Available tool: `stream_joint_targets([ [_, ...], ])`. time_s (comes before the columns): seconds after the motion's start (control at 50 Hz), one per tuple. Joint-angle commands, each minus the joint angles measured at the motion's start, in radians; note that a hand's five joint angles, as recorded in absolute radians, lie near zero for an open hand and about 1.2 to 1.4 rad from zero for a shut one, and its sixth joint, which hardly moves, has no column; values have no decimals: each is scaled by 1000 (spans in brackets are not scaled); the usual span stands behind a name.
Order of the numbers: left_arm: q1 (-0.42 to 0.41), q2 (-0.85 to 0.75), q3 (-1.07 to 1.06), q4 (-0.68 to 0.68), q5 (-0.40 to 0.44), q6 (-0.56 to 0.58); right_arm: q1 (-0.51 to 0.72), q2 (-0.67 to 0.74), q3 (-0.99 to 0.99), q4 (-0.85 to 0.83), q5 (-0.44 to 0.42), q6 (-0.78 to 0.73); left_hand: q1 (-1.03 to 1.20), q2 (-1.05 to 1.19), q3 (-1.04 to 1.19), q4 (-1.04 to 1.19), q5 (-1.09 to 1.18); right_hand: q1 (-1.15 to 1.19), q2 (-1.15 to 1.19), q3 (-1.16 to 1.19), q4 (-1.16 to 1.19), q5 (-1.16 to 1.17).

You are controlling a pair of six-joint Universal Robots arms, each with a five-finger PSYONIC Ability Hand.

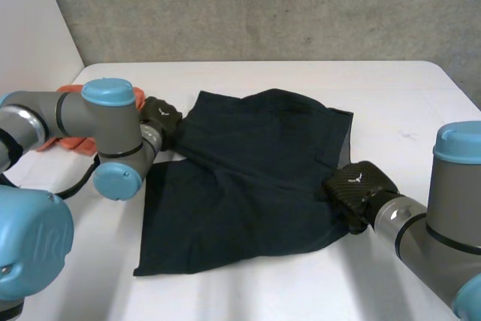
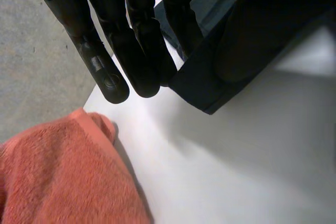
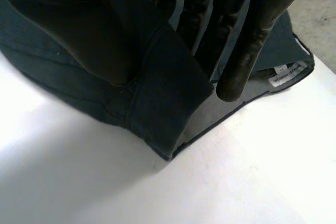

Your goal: Fold the laundry.

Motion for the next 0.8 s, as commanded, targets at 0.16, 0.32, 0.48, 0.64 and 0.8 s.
stream_joint_targets([
  [0.16,-29,15,-35,1,-92,64,-5,25,-61,6,-3,65,262,205,209,200,265,-278,-462,-468,-474,-455],
  [0.32,-68,75,-84,2,-89,53,-7,-61,-34,52,0,38,-430,-487,-483,-492,-427,-316,-500,-507,-512,-493],
  [0.48,-68,249,-242,4,-83,-42,-128,-222,27,164,-46,-83,-548,-605,-601,-610,-545,-287,-471,-477,-483,-464],
  [0.64,-60,466,-452,4,-51,-137,-220,-347,112,279,-150,-182,-548,-605,-601,-610,-545,-181,-365,-372,-377,-358],
  [0.8,-26,699,-754,2,89,-205,-249,-370,221,301,-279,-194,-539,-596,-592,-601,-536,-193,-377,-383,-389,-370],
])
